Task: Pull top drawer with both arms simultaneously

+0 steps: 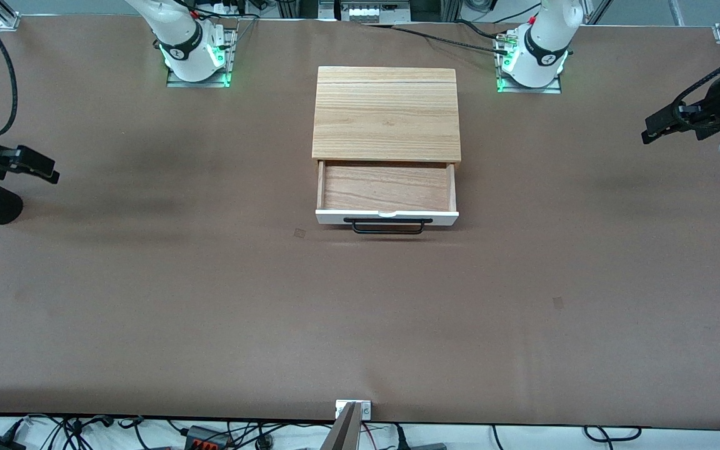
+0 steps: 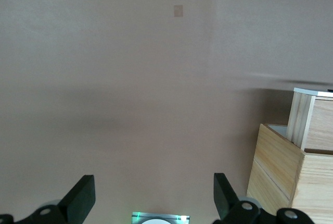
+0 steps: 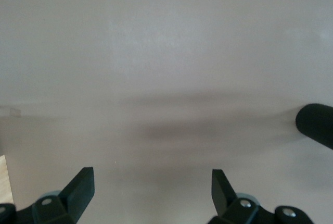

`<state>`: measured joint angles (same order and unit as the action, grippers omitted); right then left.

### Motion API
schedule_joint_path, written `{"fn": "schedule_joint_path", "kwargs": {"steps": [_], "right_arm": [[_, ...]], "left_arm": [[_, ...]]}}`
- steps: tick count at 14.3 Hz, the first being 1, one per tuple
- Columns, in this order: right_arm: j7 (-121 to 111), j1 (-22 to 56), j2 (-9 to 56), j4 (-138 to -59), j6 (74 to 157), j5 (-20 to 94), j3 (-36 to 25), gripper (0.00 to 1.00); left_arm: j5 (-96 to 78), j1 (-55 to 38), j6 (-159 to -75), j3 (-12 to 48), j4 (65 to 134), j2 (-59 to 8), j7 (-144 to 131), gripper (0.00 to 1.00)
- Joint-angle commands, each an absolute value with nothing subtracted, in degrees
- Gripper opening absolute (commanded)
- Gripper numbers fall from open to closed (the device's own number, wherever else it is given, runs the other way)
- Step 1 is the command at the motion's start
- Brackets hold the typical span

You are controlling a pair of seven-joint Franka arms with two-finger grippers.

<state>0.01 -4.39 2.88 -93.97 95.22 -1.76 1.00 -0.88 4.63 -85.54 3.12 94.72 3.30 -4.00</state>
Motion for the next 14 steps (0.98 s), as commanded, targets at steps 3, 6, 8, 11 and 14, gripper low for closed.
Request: {"fn": "schedule_joint_path", "kwargs": {"steps": [3, 6, 8, 11, 14], "right_arm": [[-0.79, -4.83, -1.15, -98.36, 96.59, -2.73, 2.11, 1.0], [-0.62, -4.75, -0.79, -97.29, 96.68, -2.55, 2.37, 1.0], [-0.53, -4.57, -0.7, -97.21, 97.03, -2.46, 2.55, 1.0], [-0.62, -4.48, -0.79, -97.21, 96.68, -2.46, 2.55, 1.0], [-0.62, -2.91, -0.79, -97.12, 96.68, -2.29, 1.94, 1.0]], "left_arm": [[-1.32, 4.75, -85.78, 3.16, 94.31, 3.25, -4.31, 1.0], [-1.32, 4.75, -85.78, 3.16, 94.31, 3.25, -4.31, 1.0], [-1.32, 4.83, -85.78, 3.16, 94.31, 3.25, -4.22, 1.0], [-1.32, 4.92, -85.87, 3.16, 94.31, 3.25, -3.87, 1.0], [-1.32, 4.83, -85.87, 3.16, 94.31, 3.25, -3.87, 1.0]]}}
